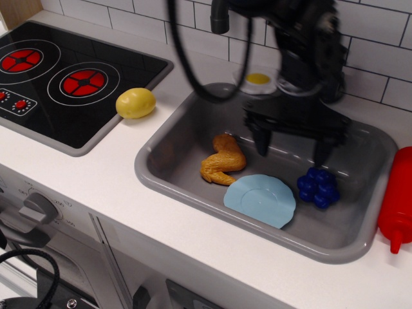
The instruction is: Put blueberries on plate sink
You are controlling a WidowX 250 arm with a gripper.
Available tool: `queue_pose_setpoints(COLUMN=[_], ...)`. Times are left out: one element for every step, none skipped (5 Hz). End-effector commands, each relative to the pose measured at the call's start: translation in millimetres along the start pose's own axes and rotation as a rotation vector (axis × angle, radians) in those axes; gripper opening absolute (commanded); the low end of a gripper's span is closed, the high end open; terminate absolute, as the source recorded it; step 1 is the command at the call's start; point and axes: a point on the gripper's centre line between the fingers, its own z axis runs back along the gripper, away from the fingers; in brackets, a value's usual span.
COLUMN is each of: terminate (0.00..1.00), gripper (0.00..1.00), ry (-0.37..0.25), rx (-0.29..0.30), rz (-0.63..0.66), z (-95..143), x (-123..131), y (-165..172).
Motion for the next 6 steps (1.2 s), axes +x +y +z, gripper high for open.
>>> queue_pose_setpoints(terminate=[0.0,0.0,0.0,0.0,0.0,0.0], gripper=[1.0,1.0,1.0,1.0,1.0,1.0], ry=[-0.045,-0.033,-0.015,-0.008,0.0,-0.002], rx=[-0.033,-0.024,-0.013,0.004,0.025,0.02], rz=[0.037,0.05,0.075,0.09,0.098,0.101], z=[6,1,-7,-11,-18,-19], x=[9,8,9,5,0,-1], y=[-18,-25,-29,-30,-34,-36])
